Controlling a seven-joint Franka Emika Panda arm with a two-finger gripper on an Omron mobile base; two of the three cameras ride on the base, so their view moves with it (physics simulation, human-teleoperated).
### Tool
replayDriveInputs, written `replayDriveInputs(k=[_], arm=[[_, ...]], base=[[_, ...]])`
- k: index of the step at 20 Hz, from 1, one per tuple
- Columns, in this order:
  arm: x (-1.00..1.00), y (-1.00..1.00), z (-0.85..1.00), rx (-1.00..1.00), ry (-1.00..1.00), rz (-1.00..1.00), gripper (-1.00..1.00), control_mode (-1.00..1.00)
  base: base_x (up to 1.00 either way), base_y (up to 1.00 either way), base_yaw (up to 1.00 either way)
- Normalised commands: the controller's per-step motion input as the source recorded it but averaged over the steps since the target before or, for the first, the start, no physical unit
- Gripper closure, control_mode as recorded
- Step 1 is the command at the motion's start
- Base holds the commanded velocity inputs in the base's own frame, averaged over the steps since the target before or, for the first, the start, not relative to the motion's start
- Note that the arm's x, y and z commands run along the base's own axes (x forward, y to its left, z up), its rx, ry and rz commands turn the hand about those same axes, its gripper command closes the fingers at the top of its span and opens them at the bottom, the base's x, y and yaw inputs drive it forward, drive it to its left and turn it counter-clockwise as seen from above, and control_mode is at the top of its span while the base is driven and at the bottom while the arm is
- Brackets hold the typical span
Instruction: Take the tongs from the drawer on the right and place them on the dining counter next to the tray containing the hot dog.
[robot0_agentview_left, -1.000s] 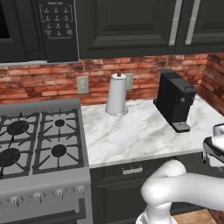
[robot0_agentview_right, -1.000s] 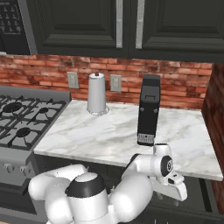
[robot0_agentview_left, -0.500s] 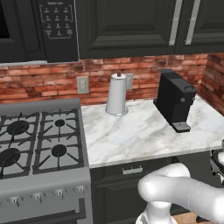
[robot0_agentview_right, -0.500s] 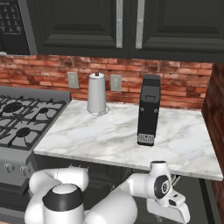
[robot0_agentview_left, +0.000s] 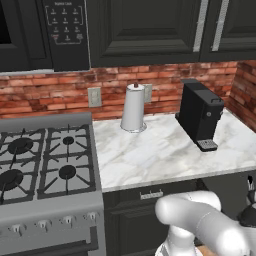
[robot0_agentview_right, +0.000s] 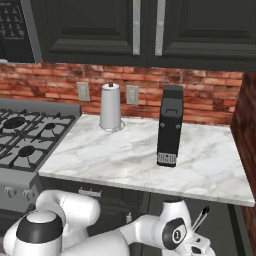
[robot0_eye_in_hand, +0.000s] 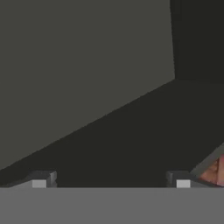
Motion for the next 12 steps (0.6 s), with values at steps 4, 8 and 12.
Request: replayDriveInputs(k=[4,8,12], arm=[[0.19,0.0,0.86,0.12,0.01,0.14,-1.0,-1.0],[0.47,0.0,0.88,0.15,0.0,0.12,-1.0,-1.0],[0.59,0.06,0.54,0.17,-0.02,0.06,-1.0,-1.0]], base=[[0.0,0.0,0.0],[0.0,0.0,0.0],[0.0,0.0,0.0]])
